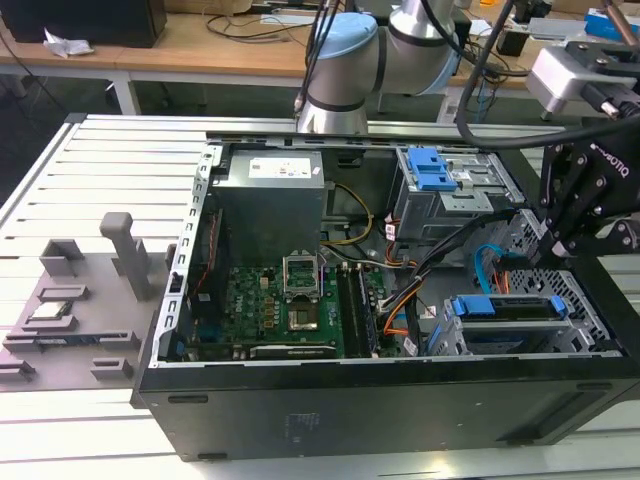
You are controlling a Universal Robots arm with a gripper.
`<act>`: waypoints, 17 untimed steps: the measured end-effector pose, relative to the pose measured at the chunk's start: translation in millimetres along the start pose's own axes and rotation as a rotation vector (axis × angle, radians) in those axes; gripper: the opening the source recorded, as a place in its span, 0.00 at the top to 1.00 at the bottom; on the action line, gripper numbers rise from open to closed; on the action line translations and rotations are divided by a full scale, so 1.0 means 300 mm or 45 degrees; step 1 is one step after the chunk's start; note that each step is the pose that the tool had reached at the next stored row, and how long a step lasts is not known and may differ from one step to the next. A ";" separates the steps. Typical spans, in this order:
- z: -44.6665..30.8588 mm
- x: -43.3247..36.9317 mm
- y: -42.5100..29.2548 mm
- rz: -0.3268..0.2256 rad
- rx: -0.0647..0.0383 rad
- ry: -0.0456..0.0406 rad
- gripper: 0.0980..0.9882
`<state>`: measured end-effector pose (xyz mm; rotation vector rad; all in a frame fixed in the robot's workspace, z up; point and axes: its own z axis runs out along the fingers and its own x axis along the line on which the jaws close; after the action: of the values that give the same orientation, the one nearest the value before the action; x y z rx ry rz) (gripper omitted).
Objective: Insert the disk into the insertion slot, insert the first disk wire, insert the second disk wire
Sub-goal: 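Insert the first disk wire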
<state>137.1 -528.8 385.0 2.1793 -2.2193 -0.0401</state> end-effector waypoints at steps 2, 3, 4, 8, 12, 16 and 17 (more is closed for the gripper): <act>0.016 -0.039 -0.011 0.000 0.000 0.002 0.99; 0.022 -0.052 -0.014 0.000 0.000 0.003 0.99; 0.027 -0.064 -0.017 0.000 0.000 0.004 0.99; 0.054 -0.098 -0.031 0.001 0.000 0.012 0.99; 0.054 -0.098 -0.031 0.001 0.000 0.013 0.99; 0.054 -0.098 -0.031 0.001 0.000 0.013 0.92; 0.054 -0.098 -0.031 0.001 0.000 0.014 0.84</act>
<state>146.3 -499.6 368.5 2.1739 -2.2143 -0.0283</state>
